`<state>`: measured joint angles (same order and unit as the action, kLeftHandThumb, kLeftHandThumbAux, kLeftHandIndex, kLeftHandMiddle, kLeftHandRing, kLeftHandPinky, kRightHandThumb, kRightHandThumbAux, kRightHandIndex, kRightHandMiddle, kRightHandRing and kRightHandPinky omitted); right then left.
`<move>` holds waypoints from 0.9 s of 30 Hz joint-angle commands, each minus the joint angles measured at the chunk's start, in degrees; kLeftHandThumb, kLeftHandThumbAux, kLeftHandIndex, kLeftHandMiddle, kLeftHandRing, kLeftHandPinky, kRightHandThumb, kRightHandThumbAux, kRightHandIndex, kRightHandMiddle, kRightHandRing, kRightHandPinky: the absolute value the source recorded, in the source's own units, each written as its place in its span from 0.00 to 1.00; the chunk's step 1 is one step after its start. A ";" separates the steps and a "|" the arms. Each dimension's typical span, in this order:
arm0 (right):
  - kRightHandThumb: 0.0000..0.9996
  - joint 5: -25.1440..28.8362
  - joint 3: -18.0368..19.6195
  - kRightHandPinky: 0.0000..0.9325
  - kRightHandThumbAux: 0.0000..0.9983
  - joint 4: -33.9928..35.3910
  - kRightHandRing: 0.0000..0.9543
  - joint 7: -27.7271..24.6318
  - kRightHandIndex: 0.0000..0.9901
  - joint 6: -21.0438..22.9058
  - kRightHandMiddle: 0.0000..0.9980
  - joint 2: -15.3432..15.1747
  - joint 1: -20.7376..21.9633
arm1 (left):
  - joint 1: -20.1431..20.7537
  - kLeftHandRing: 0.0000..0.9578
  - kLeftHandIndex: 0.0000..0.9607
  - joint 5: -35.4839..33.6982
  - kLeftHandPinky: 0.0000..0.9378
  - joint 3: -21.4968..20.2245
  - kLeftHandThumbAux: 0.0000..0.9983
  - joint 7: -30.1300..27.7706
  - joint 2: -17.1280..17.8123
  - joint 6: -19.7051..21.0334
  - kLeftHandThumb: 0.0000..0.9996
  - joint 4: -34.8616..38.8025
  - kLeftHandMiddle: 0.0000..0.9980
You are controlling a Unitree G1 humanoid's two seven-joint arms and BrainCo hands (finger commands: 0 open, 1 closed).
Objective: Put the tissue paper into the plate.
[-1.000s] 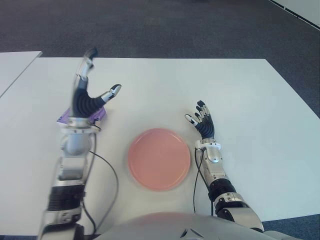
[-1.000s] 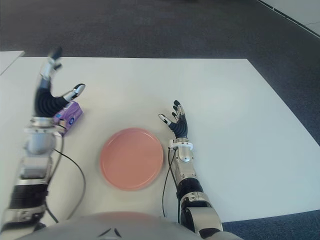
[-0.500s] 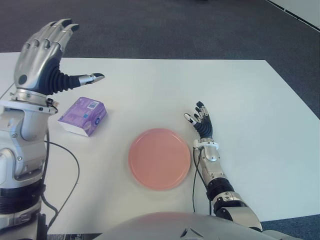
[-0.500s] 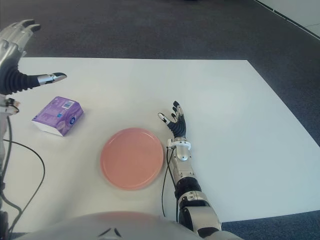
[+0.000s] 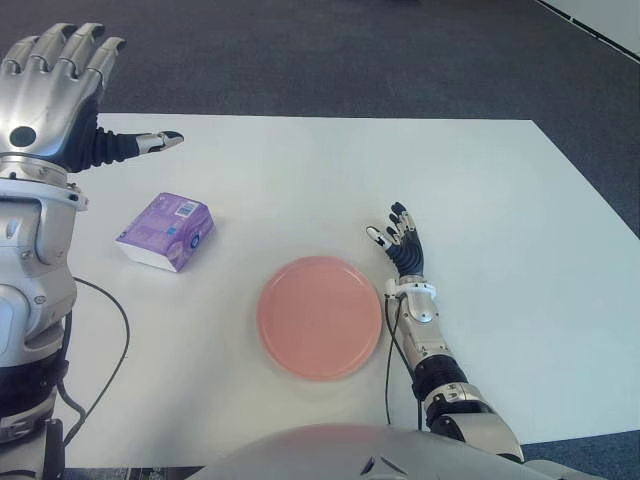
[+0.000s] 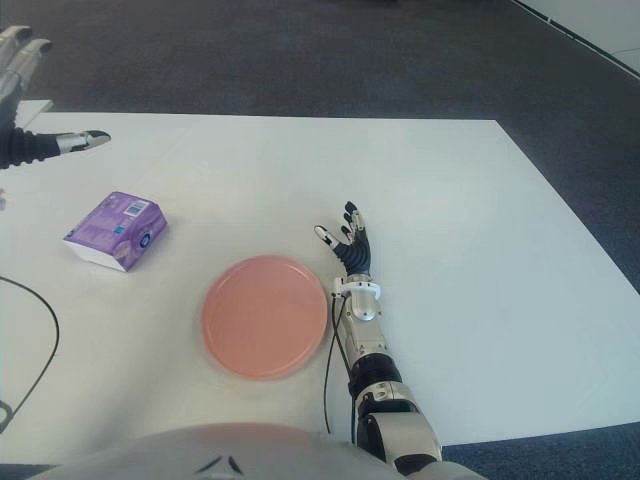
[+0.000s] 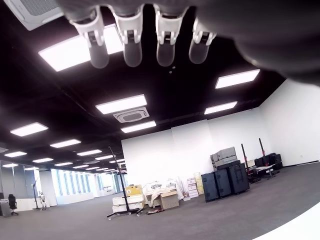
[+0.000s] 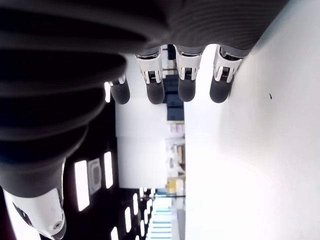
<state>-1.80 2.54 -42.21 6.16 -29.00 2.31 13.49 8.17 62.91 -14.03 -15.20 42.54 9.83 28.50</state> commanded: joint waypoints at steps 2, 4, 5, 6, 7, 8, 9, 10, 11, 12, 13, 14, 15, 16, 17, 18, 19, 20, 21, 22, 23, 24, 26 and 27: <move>0.00 0.07 -0.22 0.00 0.68 -4.33 0.00 -0.15 0.00 4.48 0.00 0.99 -5.24 | 0.05 0.00 0.00 1.02 0.00 1.00 0.23 -1.55 0.44 0.37 0.09 -0.65 0.00; 0.00 0.08 -0.22 0.00 0.68 -4.34 0.00 -0.15 0.00 4.49 0.00 0.99 -5.23 | 0.06 0.00 0.00 1.03 0.00 1.05 0.23 -1.54 0.46 0.42 0.09 -0.66 0.00; 0.00 0.08 -0.22 0.00 0.68 -4.34 0.00 -0.15 0.00 4.49 0.00 0.98 -5.23 | 0.07 0.00 0.00 1.03 0.00 1.07 0.23 -1.53 0.48 0.45 0.09 -0.66 0.00; 0.00 0.08 -0.22 0.00 0.68 -4.34 0.00 -0.15 0.00 4.49 0.00 0.99 -5.23 | 0.06 0.00 0.00 1.03 0.00 1.09 0.23 -1.53 0.49 0.47 0.09 -0.65 0.00; 0.00 0.08 -0.21 0.00 0.68 -4.38 0.00 -0.14 0.00 4.50 0.00 0.99 -5.18 | 0.10 0.00 0.00 1.02 0.00 1.13 0.23 -1.50 0.52 0.49 0.09 -0.71 0.00; 0.00 0.07 -0.21 0.00 0.68 -4.40 0.00 -0.13 0.00 4.51 0.00 1.00 -5.15 | 0.12 0.00 0.00 1.01 0.00 1.15 0.23 -1.48 0.54 0.51 0.09 -0.76 0.00; 0.00 0.07 -0.21 0.00 0.68 -4.42 0.00 -0.12 0.00 4.52 0.00 1.00 -5.13 | 0.14 0.00 0.00 1.00 0.00 1.18 0.23 -1.46 0.56 0.52 0.09 -0.79 0.00; 0.00 0.06 -0.22 0.00 0.68 -4.45 0.00 -0.10 0.00 4.51 0.00 1.02 -5.11 | 0.13 0.00 0.00 0.97 0.00 1.17 0.23 -1.42 0.59 0.53 0.09 -0.83 0.00; 0.00 0.03 -0.24 0.00 0.68 -4.46 0.00 -0.06 0.00 4.51 0.00 1.06 -5.10 | 0.10 0.00 0.00 0.92 0.00 1.14 0.23 -1.37 0.63 0.51 0.09 -0.88 0.00; 0.00 0.02 -0.25 0.00 0.68 -4.48 0.00 -0.04 0.00 4.51 0.00 1.08 -5.10 | 0.09 0.00 0.00 0.88 0.00 1.11 0.23 -1.34 0.65 0.50 0.09 -0.91 0.00; 0.00 0.00 -0.26 0.00 0.68 -4.48 0.00 -0.02 0.00 4.51 0.00 1.10 -5.09 | 0.08 0.00 0.00 0.86 0.00 1.10 0.23 -1.32 0.67 0.50 0.09 -0.94 0.00; 0.00 0.00 -0.26 0.00 0.68 -4.49 0.00 -0.02 0.00 4.51 0.00 1.11 -5.09 | 0.08 0.00 0.00 0.85 0.00 1.09 0.23 -1.31 0.68 0.50 0.09 -0.95 0.00; 0.00 0.00 -0.25 0.00 0.68 -4.49 0.00 -0.02 0.00 4.50 0.00 1.11 -5.09 | 0.08 0.00 0.00 0.85 0.00 1.10 0.23 -1.30 0.69 0.50 0.09 -0.95 0.00; 0.00 0.14 -0.20 0.00 0.68 -6.31 0.00 -1.00 0.00 2.79 0.00 0.77 -4.51 | -0.68 0.00 0.00 5.52 0.00 7.01 0.23 -8.38 2.98 -0.43 0.09 -9.53 0.00; 0.00 0.22 -0.17 0.00 0.69 -7.71 0.00 -1.72 0.00 1.47 0.00 0.53 -4.07 | -1.25 0.00 0.00 9.01 0.00 11.48 0.17 -13.66 4.74 -1.09 0.13 -16.01 0.00; 0.00 0.28 -0.15 0.00 0.70 -8.71 0.00 -2.20 0.00 0.53 0.00 0.38 -3.76 | -1.56 0.00 0.00 11.42 0.00 14.50 0.15 -17.25 5.89 -1.51 0.15 -20.38 0.00; 0.00 0.34 -0.09 0.00 0.70 -9.66 0.00 -2.70 0.00 -0.14 0.00 0.16 -3.47 | -1.32 0.00 0.00 12.64 0.00 16.78 0.12 -18.60 5.90 -1.67 0.17 -23.86 0.00; 0.00 0.33 -0.05 0.00 0.71 -10.16 0.00 -2.94 0.00 -0.26 0.00 -0.03 -3.33 | -0.87 0.00 0.00 12.85 0.00 17.66 0.09 -18.28 5.27 -1.48 0.18 -25.14 0.00; 0.00 0.33 -0.01 0.00 0.71 -10.57 0.00 -3.13 0.00 -0.39 0.00 -0.16 -3.20 | -0.50 0.00 0.00 12.99 0.00 18.38 0.08 -18.11 4.88 -1.27 0.19 -26.05 0.00; 0.00 0.30 0.06 0.00 0.71 -10.91 0.00 -3.26 0.00 -0.33 0.00 -0.33 -3.09 | -0.22 0.00 0.00 13.26 0.00 19.21 0.07 -17.70 4.33 -0.94 0.19 -27.16 0.00; 0.00 0.29 0.13 0.00 0.71 -11.19 0.00 -3.33 0.00 -0.32 0.00 -0.43 -2.98 | 0.01 0.00 0.00 13.47 0.00 19.77 0.06 -17.51 4.05 -0.66 0.20 -27.83 0.00; 0.00 0.29 0.19 0.00 0.71 -11.43 0.00 -3.38 0.00 -0.38 0.00 -0.49 -2.89 | 0.22 0.00 0.00 13.60 0.00 20.19 0.05 -17.41 3.92 -0.43 0.20 -28.30 0.00; 0.00 0.27 0.31 0.00 0.70 -12.29 0.00 -3.55 0.00 -0.97 0.00 -0.62 -2.54 | 0.14 0.00 0.00 13.98 0.00 21.32 0.05 -16.88 3.33 0.20 0.20 -29.52 0.00; 0.00 0.26 0.37 0.00 0.70 -12.63 0.00 -3.54 0.00 -1.28 0.00 -0.58 -2.38 | -0.27 0.00 0.00 14.40 0.00 22.11 0.05 -16.51 2.90 0.72 0.20 -30.06 0.00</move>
<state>-1.80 2.64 -47.04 3.40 -33.12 1.82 15.98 9.20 74.32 2.52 -29.38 46.86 10.05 4.71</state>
